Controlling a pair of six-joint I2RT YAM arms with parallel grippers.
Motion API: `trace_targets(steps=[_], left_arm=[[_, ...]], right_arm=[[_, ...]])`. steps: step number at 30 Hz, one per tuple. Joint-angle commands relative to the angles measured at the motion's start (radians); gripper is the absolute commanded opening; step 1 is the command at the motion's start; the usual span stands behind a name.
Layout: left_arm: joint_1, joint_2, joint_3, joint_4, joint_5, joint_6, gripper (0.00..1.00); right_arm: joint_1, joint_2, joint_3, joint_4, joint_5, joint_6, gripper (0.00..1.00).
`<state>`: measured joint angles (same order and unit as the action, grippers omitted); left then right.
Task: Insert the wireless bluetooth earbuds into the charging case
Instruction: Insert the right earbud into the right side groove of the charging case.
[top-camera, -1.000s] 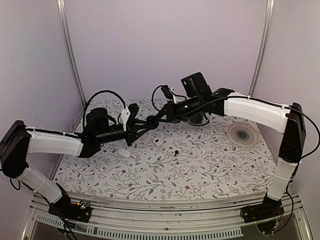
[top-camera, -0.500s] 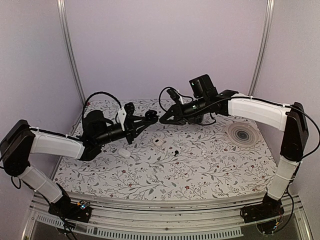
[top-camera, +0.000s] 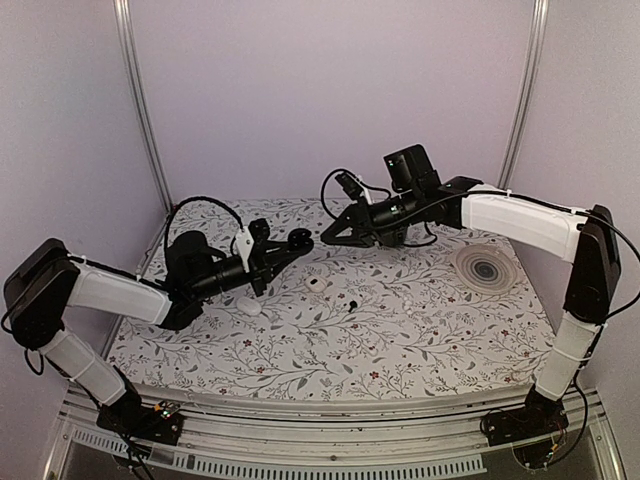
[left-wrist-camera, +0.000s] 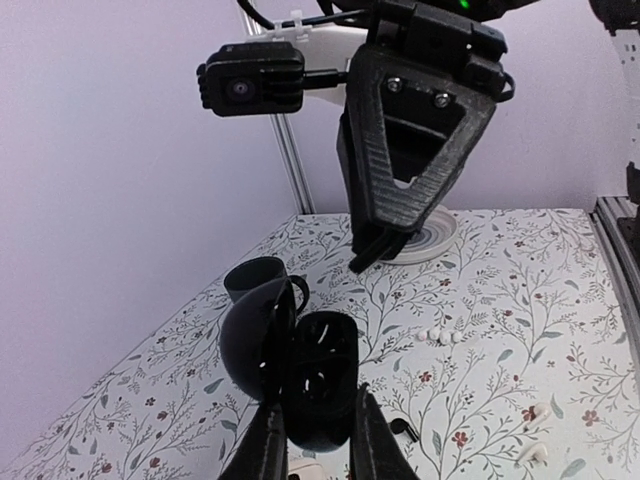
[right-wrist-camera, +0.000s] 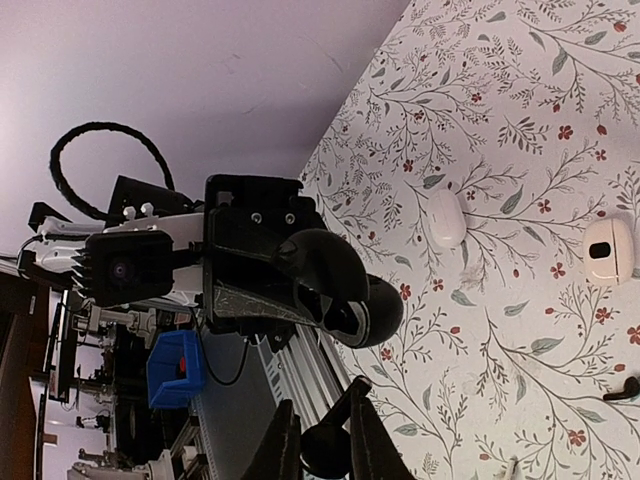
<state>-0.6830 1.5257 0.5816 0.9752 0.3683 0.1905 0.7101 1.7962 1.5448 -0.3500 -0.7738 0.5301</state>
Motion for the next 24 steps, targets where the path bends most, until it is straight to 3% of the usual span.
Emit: trace_targets(steps=[1, 24], left_arm=[[-0.021, 0.008, -0.006, 0.049, 0.006, 0.075, 0.0], [-0.079, 0.034, -0.009, 0.075, -0.036, 0.166, 0.0]], right_arm=[[-0.006, -0.026, 0.037, -0.061, -0.028, -0.042, 0.04], [0.039, 0.04, 0.147, -0.243, -0.022, -0.134, 0.04]])
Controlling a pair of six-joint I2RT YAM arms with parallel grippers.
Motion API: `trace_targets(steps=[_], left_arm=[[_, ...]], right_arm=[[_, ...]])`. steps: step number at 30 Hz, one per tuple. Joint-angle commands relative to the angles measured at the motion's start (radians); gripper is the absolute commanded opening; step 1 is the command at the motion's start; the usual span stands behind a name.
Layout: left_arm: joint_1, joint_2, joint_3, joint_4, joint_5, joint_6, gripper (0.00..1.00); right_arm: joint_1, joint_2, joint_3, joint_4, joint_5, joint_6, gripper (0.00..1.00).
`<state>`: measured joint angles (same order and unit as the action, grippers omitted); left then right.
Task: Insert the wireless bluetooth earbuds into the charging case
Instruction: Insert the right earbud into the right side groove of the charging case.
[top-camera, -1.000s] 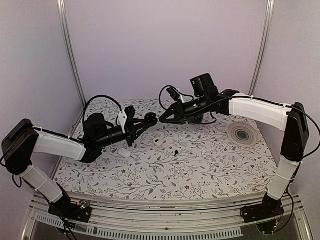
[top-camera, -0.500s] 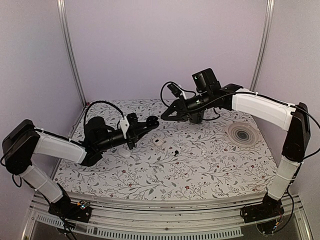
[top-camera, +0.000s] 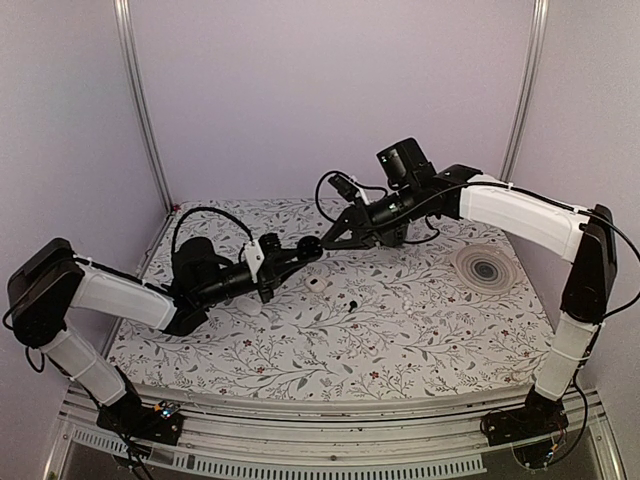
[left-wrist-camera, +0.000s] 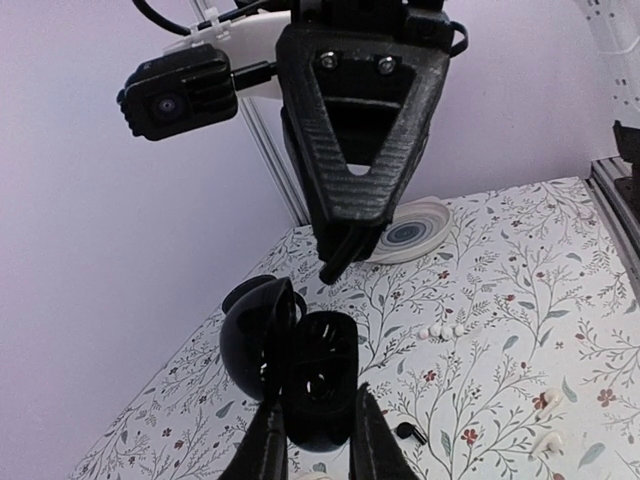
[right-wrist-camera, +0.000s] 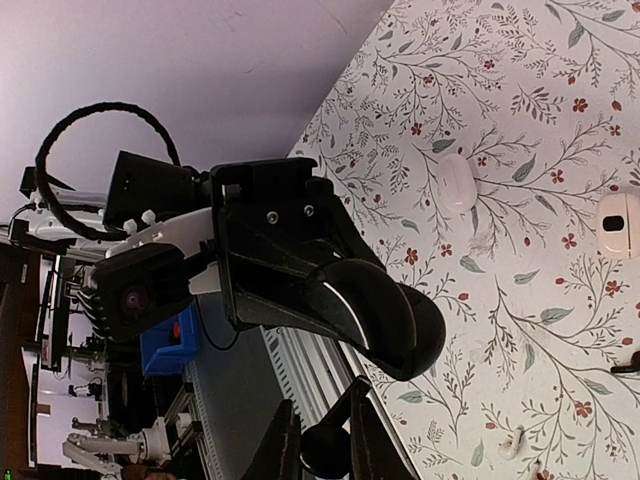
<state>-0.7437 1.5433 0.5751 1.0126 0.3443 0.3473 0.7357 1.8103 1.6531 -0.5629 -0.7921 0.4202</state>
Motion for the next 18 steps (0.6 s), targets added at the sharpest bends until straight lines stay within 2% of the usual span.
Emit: trace_targets(steps=[1, 18], left_arm=[[-0.021, 0.018, -0.001, 0.036, -0.014, 0.009, 0.0], [-0.028, 0.017, -0.003, 0.032, -0.014, 0.012, 0.0]], right_arm=[[0.018, 0.031, 0.043, -0.037, 0.001, -0.028, 0.04], [0.044, 0.093, 0.1, -0.1, 0.033, -0.037, 0.04]])
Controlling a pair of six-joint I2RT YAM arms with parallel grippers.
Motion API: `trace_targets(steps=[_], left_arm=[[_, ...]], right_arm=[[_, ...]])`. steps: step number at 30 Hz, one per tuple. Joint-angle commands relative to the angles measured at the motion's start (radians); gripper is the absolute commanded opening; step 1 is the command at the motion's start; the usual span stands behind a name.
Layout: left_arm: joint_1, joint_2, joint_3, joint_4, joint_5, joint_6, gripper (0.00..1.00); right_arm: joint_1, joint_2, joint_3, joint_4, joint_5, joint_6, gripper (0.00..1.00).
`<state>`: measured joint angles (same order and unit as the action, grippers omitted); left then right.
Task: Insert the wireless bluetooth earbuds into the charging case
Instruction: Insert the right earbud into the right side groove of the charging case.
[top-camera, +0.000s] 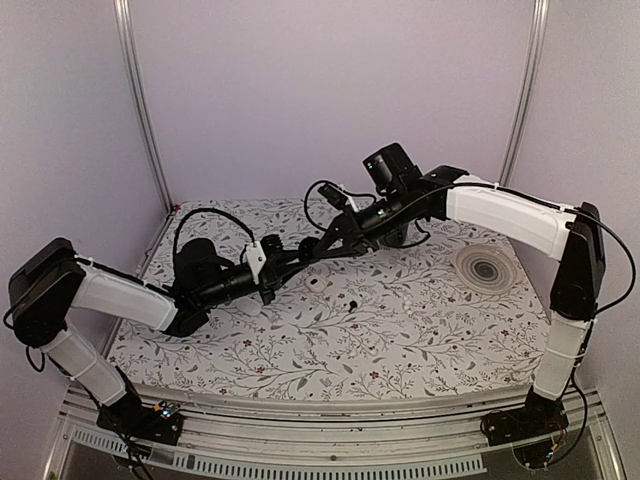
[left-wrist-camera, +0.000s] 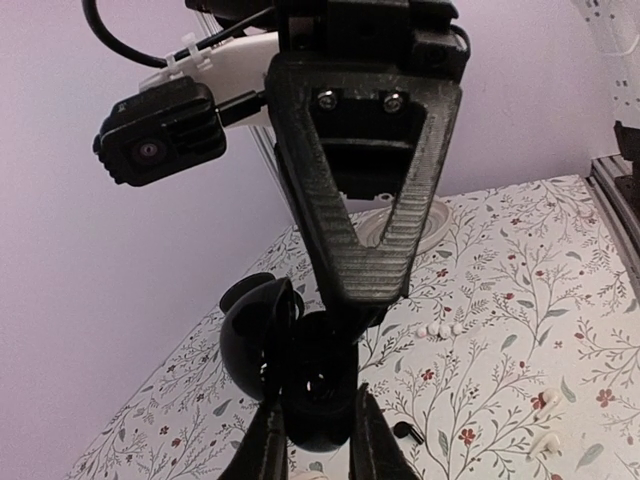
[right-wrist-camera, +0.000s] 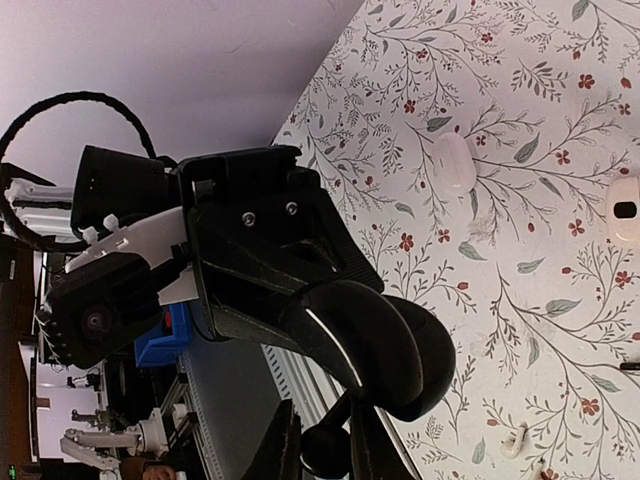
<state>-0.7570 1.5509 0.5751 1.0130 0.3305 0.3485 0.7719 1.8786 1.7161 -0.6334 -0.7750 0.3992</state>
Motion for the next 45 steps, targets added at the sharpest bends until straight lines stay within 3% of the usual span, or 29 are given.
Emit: trace_targets(steps=[1, 16, 33, 45], left_arm=[[-0.015, 0.01, -0.004, 0.031, 0.0, 0.011, 0.0], [-0.073, 0.015, -0.02, 0.028, -0.047, 0.055, 0.0], [-0.137, 0.137, -0.082, 0.314, -0.103, -0.046, 0.0], [-0.138, 0.21, -0.105, 0.456, -0.132, -0.117, 0.0]], right_arm=[[0.007, 0.029, 0.043, -0.036, 0.019, -0.015, 0.04], [0.007, 0.079, 0.064, -0.095, 0.04, 0.063, 0.04], [-0.012, 0.153, 0.062, -0.18, 0.086, 0.223, 0.05], [-0.014, 0.182, 0.09, -0.23, 0.125, 0.283, 0.13]])
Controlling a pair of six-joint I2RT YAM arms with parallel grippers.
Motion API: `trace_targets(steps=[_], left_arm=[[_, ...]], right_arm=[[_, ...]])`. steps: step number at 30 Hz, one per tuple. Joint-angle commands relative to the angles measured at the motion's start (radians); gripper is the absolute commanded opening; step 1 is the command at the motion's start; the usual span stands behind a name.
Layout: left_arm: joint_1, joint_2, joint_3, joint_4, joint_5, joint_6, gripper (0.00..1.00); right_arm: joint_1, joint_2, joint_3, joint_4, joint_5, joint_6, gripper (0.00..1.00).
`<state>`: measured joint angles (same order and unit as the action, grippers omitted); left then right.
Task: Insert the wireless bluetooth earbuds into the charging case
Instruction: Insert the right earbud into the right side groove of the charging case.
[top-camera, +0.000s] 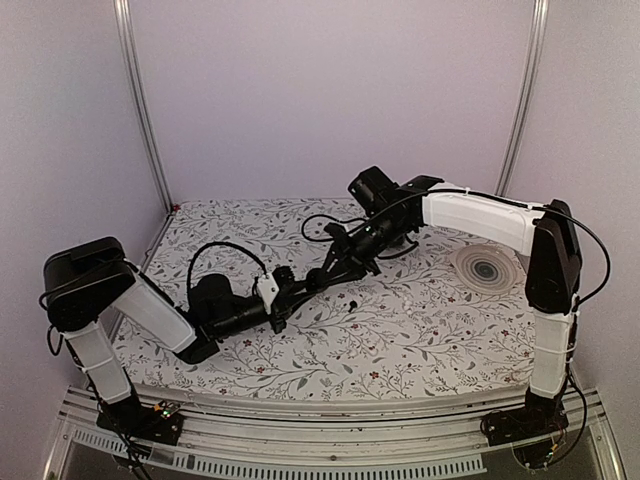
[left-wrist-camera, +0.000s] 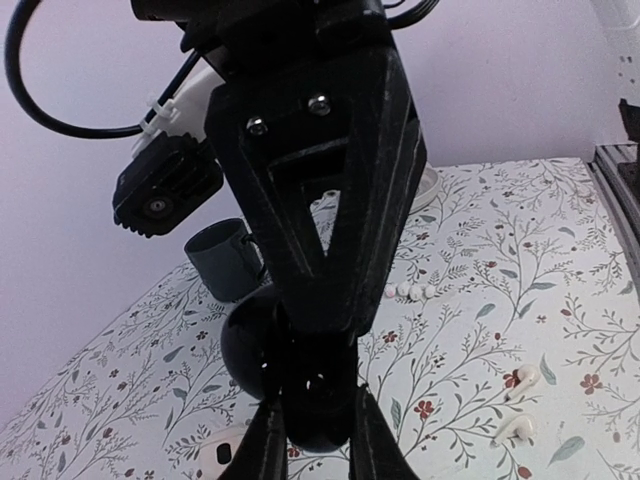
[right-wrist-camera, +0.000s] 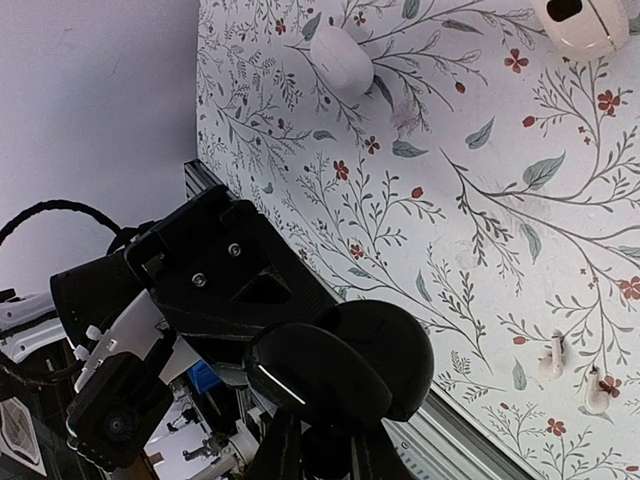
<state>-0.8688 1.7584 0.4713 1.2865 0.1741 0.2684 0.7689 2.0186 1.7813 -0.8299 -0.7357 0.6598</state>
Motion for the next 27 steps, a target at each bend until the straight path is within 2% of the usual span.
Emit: trace_targets(steps=[1, 10, 11, 17, 27], left_arm=[[-0.026, 0.009, -0.002, 0.193, 0.023, -0.04, 0.0], [-0.026, 0.039, 0.007, 0.219, 0.023, -0.051, 0.0], [-0.027, 0.04, 0.007, 0.218, 0.023, -0.051, 0.0], [-0.026, 0.052, 0.003, 0.234, 0.02, -0.06, 0.0], [-0.025, 0.058, -0.005, 0.25, 0.017, -0.081, 0.0]], right_arm=[[-0.01, 0.044, 0.03, -0.041, 0.087, 0.024, 0.14], [-0.011, 0.071, 0.072, -0.112, 0.088, 0.022, 0.18], [-0.011, 0.075, 0.08, -0.121, 0.087, 0.02, 0.22], [-0.011, 0.087, 0.104, -0.166, 0.091, 0.011, 0.27], [-0.011, 0.082, 0.104, -0.183, 0.112, 0.01, 0.27]])
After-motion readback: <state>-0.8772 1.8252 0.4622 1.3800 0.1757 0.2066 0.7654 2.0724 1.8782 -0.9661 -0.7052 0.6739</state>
